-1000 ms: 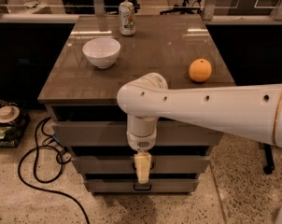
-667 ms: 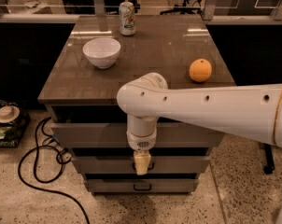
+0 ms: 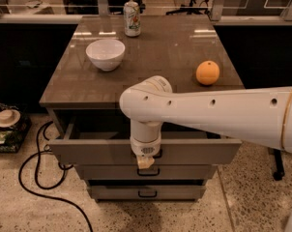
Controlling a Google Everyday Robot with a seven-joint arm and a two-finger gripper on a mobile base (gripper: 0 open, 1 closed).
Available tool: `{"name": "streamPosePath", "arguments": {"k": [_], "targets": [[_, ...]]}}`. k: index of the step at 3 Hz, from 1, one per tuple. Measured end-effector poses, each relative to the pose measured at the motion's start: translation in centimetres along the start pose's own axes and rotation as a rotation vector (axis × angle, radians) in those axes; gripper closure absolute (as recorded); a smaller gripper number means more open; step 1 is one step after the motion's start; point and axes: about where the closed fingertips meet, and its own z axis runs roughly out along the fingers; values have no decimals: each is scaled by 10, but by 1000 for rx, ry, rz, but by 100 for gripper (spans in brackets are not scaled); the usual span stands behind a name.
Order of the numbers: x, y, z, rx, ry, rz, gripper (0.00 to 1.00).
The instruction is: Open top drawer
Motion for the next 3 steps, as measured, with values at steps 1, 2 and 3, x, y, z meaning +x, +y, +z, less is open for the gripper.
{"name": "streamPosePath", "arguments": {"k": [1, 2, 3], "targets": [[0, 0, 0, 0, 0, 0, 100], [0, 0, 0, 0, 0, 0, 100], [-1, 8, -1, 23, 5, 0, 100]]}}
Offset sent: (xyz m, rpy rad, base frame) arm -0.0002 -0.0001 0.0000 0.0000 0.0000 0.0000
